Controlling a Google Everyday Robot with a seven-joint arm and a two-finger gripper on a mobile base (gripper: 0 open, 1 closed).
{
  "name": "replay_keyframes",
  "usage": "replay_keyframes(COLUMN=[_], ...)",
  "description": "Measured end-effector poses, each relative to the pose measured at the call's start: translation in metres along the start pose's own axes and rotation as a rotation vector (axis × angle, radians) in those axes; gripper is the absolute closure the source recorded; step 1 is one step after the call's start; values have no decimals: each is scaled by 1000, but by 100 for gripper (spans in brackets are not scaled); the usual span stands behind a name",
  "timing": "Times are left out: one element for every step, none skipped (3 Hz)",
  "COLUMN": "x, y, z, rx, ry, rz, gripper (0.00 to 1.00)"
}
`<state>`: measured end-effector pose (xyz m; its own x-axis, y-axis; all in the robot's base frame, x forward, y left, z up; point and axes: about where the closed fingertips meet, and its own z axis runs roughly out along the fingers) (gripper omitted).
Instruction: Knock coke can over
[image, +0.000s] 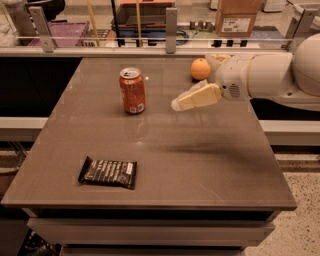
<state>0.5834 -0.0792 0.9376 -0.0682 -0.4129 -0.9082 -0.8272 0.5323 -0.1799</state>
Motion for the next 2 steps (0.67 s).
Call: replay_keyframes(x=[-1,-4], y=[-4,-4], z=[20,37], rx=[1,-15], ry=[-65,-99], rz=[17,21], gripper=[0,0])
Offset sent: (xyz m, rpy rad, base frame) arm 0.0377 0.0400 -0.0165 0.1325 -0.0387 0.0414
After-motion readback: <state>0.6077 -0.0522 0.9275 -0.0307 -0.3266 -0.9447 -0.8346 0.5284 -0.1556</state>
